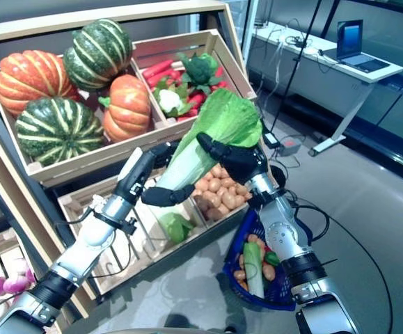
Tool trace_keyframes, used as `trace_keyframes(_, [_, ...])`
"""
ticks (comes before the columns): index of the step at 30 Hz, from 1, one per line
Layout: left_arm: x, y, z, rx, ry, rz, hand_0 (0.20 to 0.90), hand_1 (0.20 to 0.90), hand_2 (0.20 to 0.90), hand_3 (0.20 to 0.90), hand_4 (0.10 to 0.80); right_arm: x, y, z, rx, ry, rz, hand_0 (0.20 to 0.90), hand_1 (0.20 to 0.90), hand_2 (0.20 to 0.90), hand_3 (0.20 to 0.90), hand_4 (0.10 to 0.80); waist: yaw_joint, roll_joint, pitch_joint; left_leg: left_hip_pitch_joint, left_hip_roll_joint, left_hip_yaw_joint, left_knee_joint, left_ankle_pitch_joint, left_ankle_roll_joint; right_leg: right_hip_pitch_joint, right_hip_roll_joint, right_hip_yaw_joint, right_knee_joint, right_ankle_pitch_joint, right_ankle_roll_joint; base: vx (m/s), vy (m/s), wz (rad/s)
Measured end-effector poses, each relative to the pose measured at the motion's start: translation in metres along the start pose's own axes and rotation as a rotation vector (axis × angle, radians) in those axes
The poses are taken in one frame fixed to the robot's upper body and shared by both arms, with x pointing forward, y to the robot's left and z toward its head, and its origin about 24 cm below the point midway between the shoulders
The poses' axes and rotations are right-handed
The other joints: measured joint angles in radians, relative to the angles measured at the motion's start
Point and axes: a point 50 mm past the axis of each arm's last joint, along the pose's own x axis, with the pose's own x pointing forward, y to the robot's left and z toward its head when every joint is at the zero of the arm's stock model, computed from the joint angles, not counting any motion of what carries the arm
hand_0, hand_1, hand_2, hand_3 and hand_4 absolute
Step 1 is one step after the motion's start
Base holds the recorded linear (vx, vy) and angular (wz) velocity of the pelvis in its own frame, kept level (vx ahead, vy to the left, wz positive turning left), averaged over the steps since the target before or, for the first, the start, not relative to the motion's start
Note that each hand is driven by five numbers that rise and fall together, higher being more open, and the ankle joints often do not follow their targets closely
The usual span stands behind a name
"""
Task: Put vegetables into the basket
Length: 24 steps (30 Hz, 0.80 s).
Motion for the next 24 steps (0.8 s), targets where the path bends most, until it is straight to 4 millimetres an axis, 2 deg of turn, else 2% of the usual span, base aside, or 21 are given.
trace_keyframes(3, [-0.0002, -0.0012, -0.0009, -0.003, 0.004, -0.001, 0.3, 0.3, 0.3, 0.3, 0.4, 0.0008, 0.0001, 0.0057, -0.016, -0.022, -0.003, 0.9, 0.9, 0.9, 0.9, 0.8, -0.001, 0.0, 0.0, 0.0, 0.0, 0.0, 0.0, 0.0, 0.0, 0.0, 0.0, 0.001, 0.0, 0.0, 0.0, 0.0, 0.0, 0.0])
trace_keyframes(13, [-0.0001, -0.0012, -0.0011, -0.003, 0.005, 0.003, 0.3, 0.3, 0.3, 0.3, 0.4, 0.0011, 0.0007, 0.0057, -0.014, -0.021, 0.0, 0.9, 0.9, 0.9, 0.9, 0.8, -0.002, 0.0, 0.0, 0.0, 0.0, 0.0, 0.0, 0.0, 0.0, 0.0, 0.0, 0.001, 0.0, 0.0, 0.0, 0.0, 0.0, 0.0])
trace_keyframes(24, [-0.004, 0.0038, -0.0088, 0.025, 0.042, -0.001, 0.3, 0.3, 0.3, 0.3, 0.4, -0.0024, -0.0038, -0.0007, 0.007, 0.128, 0.021, 0.9, 0.9, 0.9, 0.9, 0.8, 0.002, -0.01, -0.007, 0.0, 0.0, -0.001, 0.0, 0.0, 0.0, 0.001, 0.0, -0.001, 0.0, 0.0, 0.0, 0.0, 0.0, 0.0])
